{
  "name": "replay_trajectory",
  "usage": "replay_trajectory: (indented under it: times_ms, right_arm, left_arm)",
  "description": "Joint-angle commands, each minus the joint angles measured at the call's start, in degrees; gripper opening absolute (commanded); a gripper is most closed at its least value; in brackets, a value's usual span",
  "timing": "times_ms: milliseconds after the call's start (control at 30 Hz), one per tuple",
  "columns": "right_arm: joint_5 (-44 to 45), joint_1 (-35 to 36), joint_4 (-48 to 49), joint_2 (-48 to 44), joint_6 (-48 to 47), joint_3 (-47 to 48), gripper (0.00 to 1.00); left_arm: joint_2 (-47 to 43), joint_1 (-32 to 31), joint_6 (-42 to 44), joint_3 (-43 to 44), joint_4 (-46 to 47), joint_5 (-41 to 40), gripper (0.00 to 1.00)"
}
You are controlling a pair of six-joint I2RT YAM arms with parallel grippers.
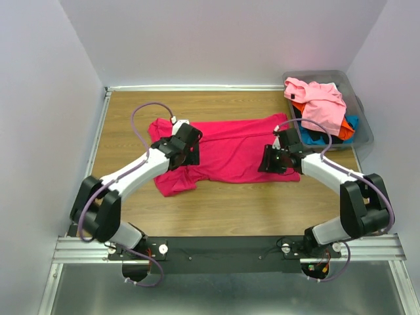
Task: Fold and stack the t-shirts
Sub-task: Fold the tshirt
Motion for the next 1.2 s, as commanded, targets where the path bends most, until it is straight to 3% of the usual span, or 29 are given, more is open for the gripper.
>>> replay_trajectory:
  times_ms: [0, 167, 333, 467, 567, 900, 1167]
  right_arm:
    - [-3.36, 4.94, -0.02, -3.26, -3.31, 4.72, 0.48]
    - [-3.63, 11.01, 0.33, -1.33, -4.99, 9.29, 0.48]
    - [-4.59, 12.33, 0.86, 1.31, -4.29, 10.79, 0.48]
    - [-5.29, 12.69, 0.95, 1.32, -3.85, 10.53, 0.48]
    - [-6.17, 12.86, 1.04, 1.14, -4.02, 9.74, 0.48]
    - [-6.96, 13.04, 0.86, -1.84, -3.93, 8.07, 0.48]
    - [-7.67, 13.04, 0.86, -2.20, -4.11, 7.98, 0.48]
  left_arm:
    - [-9.23, -2.56, -4.58, -2.61, -0.68, 2.55, 0.94]
    - [-11.44, -9.06, -15.47, -7.35, -4.73, 5.71, 0.93]
    - [-16.25, -11.00, -38.02, -14.29, -2.29, 8.87, 0.73]
    - [-24.68, -11.00, -53.93, -22.36, 1.68, 5.56, 0.66]
    - [-28.22, -10.65, -61.35, -25.19, 1.50, 2.38, 0.65]
    - [-24.01, -9.77, -69.54, -28.98, 4.76, 0.97, 0.57]
    - [-18.31, -8.19, -68.93, -27.75, 7.04, -2.20, 0.53]
